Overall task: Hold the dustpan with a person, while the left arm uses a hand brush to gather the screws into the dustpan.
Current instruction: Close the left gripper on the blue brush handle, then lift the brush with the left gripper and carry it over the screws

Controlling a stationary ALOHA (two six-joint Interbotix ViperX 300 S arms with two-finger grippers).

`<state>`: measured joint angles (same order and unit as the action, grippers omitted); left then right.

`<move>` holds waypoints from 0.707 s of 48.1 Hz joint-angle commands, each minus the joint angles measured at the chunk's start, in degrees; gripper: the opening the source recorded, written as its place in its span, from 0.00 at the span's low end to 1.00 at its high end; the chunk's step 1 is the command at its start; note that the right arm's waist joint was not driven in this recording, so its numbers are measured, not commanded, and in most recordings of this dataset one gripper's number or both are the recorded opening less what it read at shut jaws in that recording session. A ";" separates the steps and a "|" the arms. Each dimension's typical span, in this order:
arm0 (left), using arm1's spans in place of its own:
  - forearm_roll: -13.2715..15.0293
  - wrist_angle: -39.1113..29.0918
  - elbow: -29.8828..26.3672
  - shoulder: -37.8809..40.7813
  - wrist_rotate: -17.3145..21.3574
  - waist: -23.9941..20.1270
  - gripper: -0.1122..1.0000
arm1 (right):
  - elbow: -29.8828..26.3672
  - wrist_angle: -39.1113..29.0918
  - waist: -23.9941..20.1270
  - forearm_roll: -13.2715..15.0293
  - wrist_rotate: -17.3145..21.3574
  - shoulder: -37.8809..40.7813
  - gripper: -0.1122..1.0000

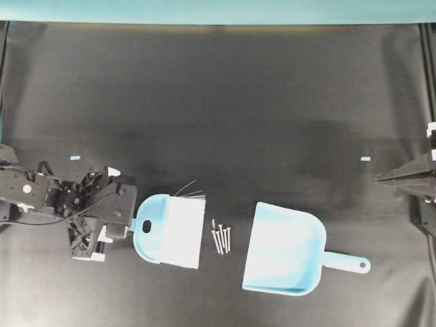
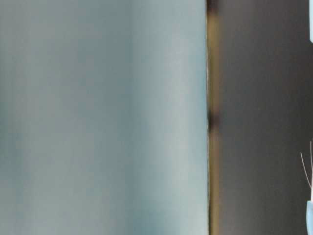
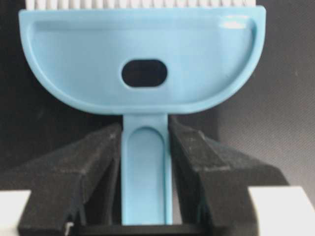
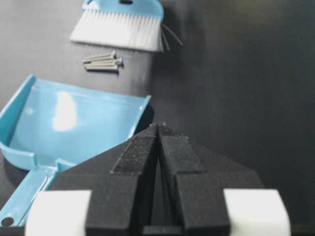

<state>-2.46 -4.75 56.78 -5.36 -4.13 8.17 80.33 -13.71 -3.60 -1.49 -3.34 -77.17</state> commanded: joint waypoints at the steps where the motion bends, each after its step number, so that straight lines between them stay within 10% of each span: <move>1: -0.18 1.32 -0.26 -0.79 0.00 -0.09 0.38 | -0.35 0.53 0.00 0.09 -0.44 0.18 0.10; 34: -0.18 -13.27 -8.44 -8.35 2.11 -0.62 0.38 | -0.09 0.26 0.00 0.18 -0.44 -1.76 0.10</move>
<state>-2.46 -15.38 50.89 -11.95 -2.29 7.82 80.51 -13.71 -3.60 -1.41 -3.34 -79.19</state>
